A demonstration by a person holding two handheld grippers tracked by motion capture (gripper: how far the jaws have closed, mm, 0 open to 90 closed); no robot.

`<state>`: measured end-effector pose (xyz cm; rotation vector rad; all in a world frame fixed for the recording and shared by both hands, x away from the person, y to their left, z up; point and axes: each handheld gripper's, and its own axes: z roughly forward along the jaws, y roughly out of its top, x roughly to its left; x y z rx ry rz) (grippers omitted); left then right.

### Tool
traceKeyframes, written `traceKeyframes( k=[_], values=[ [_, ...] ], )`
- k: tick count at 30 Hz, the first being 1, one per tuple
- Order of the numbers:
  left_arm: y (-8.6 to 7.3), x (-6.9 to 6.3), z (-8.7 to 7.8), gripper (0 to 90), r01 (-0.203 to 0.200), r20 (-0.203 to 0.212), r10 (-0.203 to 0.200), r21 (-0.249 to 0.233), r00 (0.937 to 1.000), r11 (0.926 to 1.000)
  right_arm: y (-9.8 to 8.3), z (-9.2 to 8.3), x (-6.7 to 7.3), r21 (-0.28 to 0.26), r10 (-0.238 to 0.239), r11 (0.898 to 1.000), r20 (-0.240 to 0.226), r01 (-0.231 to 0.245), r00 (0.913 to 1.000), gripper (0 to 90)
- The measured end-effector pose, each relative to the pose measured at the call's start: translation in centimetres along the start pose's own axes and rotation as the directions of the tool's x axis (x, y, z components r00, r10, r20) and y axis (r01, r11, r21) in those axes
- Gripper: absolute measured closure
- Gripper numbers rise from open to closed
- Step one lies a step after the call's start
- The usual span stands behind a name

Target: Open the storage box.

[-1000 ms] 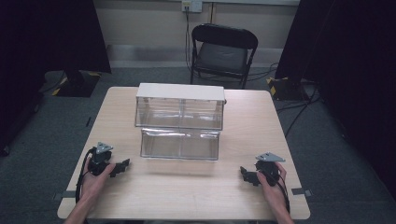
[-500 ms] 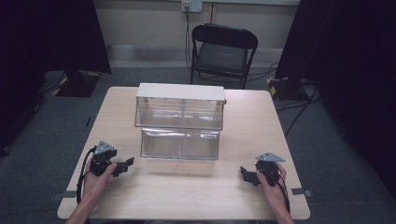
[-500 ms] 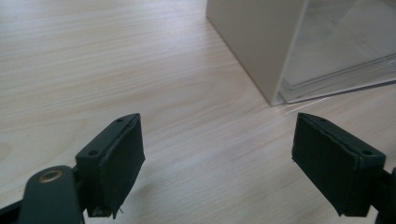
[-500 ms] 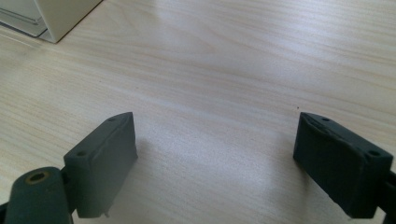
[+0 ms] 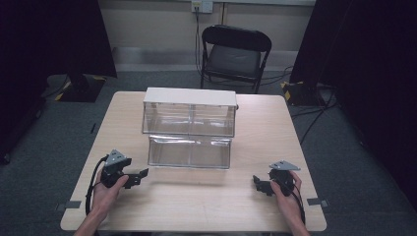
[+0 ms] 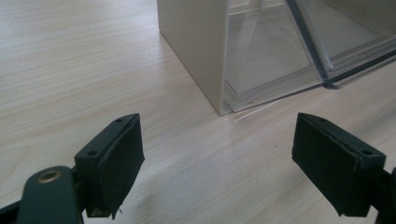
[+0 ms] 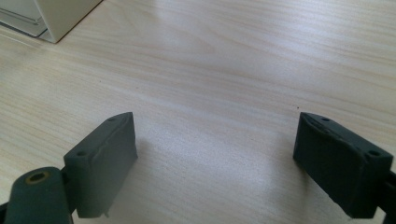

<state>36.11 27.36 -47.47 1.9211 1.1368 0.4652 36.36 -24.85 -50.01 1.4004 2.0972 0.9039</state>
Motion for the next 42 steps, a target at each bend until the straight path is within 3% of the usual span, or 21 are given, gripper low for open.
traceKeyframes(
  k=[11, 19, 30, 34, 42],
  values=[
    [0.5, -0.9, 0.2, 16.2, -0.014, 0.057, 0.014, -0.014, 0.9983, 0.9998, 0.0, 0.0, 0.0, 0.000, 0.000, 1.000, 0.000, 0.000, 1.0000, 12.5],
    [1.1, -1.5, 0.7, 16.5, -0.040, 0.041, 0.041, -0.017, 0.9983, 0.9990, 0.0, 0.0, 0.0, 0.000, 0.000, 1.000, 0.000, 0.000, 1.0000, 12.5],
    [1.5, -1.8, 1.5, 16.3, -0.043, 0.041, 0.043, -0.019, 0.9982, 0.9989, 0.0, 0.0, 0.0, 0.000, 0.000, 1.000, 0.000, 0.000, 1.0000, 12.5],
    [1.5, -1.7, 1.9, 16.3, -0.045, 0.048, 0.046, -0.010, 0.9978, 0.9989, 0.0, 0.0, 0.0, 0.000, 0.000, 1.000, 0.000, 0.000, 1.0000, 12.5],
    [1.7, -2.1, 1.5, 16.1, -0.052, 0.076, 0.055, -0.039, 0.9956, 0.9979, 0.0, 0.0, 0.0, 0.000, 0.000, 1.000, 0.000, 0.000, 1.0000, 12.5]
  ],
)
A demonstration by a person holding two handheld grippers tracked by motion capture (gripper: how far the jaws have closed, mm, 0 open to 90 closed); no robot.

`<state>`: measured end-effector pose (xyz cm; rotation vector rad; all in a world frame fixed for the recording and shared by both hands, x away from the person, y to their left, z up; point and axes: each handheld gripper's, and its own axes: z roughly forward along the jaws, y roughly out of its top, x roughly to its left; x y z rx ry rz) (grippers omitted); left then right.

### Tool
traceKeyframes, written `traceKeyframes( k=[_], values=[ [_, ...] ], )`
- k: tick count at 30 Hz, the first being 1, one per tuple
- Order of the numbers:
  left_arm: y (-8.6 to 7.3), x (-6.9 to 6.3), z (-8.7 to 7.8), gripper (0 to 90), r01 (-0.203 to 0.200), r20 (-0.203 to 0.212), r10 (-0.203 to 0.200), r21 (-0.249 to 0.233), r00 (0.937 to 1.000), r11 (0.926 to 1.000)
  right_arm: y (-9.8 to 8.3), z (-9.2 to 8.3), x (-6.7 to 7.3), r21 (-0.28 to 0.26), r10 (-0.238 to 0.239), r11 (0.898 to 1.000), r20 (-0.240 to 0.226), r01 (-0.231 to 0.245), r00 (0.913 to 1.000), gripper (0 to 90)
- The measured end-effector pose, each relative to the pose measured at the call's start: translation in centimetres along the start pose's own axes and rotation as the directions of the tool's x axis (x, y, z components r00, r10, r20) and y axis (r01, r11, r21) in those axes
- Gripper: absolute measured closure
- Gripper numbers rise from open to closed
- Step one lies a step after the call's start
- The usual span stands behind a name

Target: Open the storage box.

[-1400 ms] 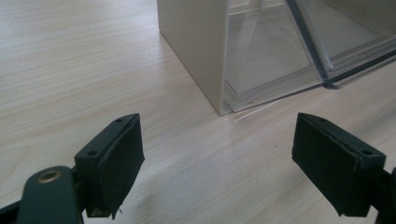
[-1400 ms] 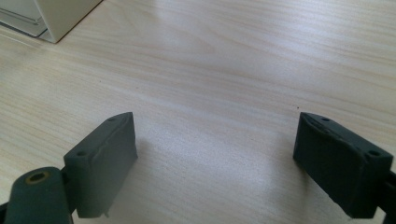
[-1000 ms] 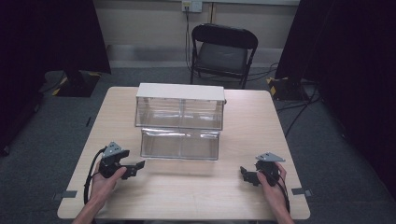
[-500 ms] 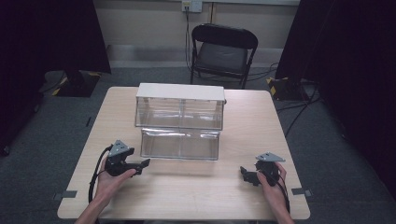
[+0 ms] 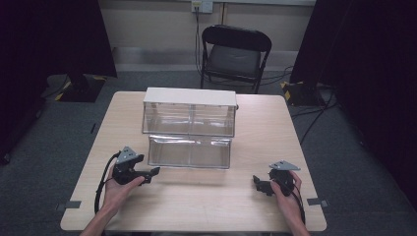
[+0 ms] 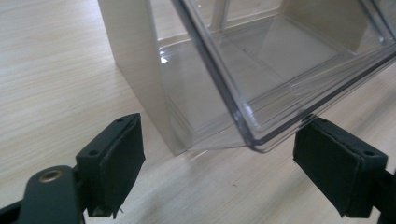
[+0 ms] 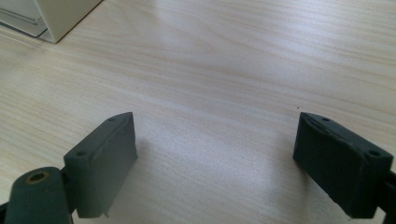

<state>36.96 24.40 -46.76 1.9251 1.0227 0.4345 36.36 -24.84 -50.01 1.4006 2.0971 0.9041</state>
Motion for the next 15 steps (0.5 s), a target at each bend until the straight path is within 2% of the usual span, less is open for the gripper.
traceKeyframes(
  k=[5, 15],
  values=[
    [-0.04, -0.18, 0.16, 16.3, 0.019, 0.013, -0.019, -0.010, 0.9997, 0.9998, 0.00, 0.00, 0.00, 0.000, 0.000, 1.000, 0.001, 0.000, 1.0000, 12.5],
    [0.01, -0.31, 0.07, 16.2, 0.004, 0.027, -0.004, -0.016, 0.9996, 0.9999, 0.00, 0.00, 0.00, 0.000, 0.000, 1.000, 0.000, 0.000, 1.0000, 12.5]
  ],
)
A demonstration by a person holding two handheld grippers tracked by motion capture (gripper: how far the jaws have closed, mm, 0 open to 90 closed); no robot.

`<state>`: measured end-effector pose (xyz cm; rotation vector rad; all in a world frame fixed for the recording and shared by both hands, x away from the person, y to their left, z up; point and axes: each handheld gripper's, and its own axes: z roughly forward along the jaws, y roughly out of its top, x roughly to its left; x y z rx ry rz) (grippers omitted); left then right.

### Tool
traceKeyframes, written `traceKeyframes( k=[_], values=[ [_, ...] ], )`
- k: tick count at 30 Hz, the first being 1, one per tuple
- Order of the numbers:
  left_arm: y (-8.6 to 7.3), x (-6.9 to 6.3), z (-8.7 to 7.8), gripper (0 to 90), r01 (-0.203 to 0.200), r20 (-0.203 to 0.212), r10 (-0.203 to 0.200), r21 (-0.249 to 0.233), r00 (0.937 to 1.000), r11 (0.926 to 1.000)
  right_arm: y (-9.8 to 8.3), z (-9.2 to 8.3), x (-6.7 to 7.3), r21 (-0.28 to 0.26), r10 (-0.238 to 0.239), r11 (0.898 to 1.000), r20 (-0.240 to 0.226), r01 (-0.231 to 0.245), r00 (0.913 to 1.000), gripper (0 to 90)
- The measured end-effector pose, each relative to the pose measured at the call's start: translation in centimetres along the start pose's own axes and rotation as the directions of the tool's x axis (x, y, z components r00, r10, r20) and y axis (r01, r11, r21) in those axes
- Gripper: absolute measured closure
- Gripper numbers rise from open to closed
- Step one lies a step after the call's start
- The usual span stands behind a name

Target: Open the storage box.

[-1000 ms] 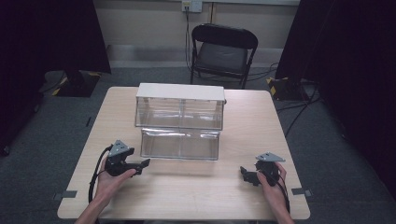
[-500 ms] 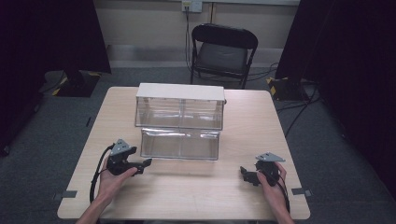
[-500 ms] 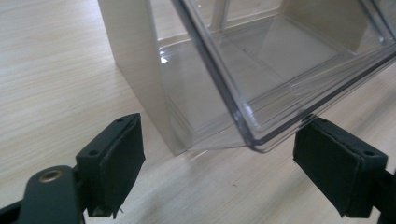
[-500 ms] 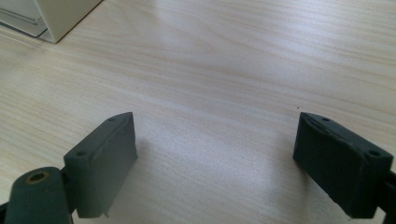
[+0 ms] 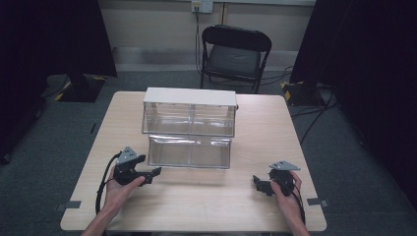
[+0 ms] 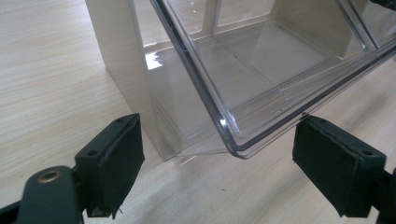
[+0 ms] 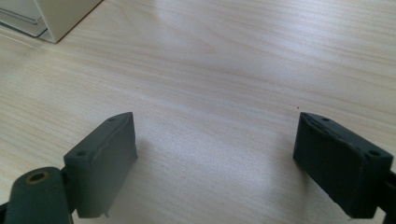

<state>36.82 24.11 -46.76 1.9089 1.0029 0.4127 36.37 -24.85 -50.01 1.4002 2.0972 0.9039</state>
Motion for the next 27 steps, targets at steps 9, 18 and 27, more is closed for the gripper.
traceKeyframes(
  k=[9, 18, 27],
  values=[
    [0.04, -0.08, -0.02, 17.6, -0.009, 0.001, 0.009, 0.000, 1.0000, 1.0000, 0.00, 0.00, 0.00, 0.000, 0.000, 1.000, 0.000, 0.000, 1.0000, 12.5],
    [0.04, -0.13, -0.07, 19.1, -0.014, 0.005, 0.014, -0.003, 0.9999, 0.9999, 0.00, 0.00, 0.00, 0.000, 0.000, 1.000, 0.000, 0.000, 1.0000, 12.5],
    [0.07, -0.14, -0.19, 18.5, -0.009, 0.017, 0.009, -0.006, 0.9998, 0.9999, 0.00, 0.00, 0.00, 0.000, 0.000, 1.000, 0.000, 0.000, 1.0000, 12.5]
  ],
)
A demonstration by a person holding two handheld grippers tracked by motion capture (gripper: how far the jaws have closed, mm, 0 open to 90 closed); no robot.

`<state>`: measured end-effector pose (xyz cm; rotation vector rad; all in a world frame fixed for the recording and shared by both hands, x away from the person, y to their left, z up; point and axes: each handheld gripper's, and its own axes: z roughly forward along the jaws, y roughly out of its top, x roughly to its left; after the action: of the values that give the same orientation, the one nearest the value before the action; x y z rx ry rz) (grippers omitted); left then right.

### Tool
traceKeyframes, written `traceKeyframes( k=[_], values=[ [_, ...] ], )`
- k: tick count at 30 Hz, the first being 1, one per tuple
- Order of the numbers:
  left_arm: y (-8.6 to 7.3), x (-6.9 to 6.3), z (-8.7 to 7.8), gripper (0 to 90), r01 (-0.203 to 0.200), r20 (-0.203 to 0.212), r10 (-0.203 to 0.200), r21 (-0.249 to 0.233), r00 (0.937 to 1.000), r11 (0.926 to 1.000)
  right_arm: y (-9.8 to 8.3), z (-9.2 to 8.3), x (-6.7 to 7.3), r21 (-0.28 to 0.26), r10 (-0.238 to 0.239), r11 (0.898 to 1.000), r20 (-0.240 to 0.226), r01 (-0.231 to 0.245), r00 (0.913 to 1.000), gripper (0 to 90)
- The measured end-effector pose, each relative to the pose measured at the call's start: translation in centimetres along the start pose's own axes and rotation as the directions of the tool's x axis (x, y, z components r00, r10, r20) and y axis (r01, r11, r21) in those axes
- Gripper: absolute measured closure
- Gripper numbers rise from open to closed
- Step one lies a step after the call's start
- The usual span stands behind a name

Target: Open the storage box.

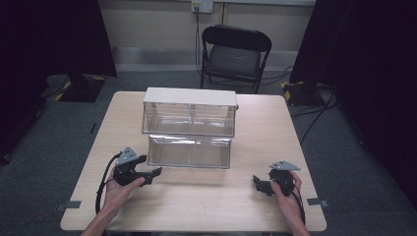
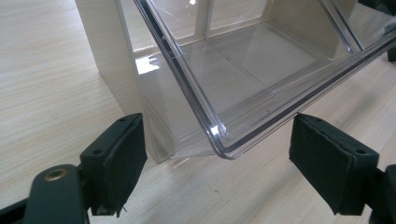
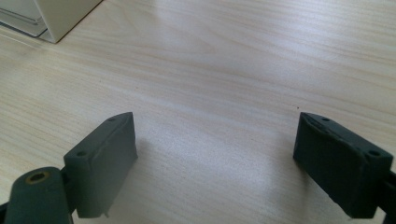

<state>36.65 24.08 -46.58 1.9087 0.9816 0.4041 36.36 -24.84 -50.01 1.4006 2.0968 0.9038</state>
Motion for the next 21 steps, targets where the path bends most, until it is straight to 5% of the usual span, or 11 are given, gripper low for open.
traceKeyframes(
  k=[21],
  values=[
    [0.24, -0.10, -0.35, 17.8, -0.007, 0.017, 0.007, -0.017, 0.9998, 0.9998, 0.00, 0.00, 0.00, 0.000, 0.000, 1.000, 0.000, 0.000, 1.0000, 12.5]
  ],
)
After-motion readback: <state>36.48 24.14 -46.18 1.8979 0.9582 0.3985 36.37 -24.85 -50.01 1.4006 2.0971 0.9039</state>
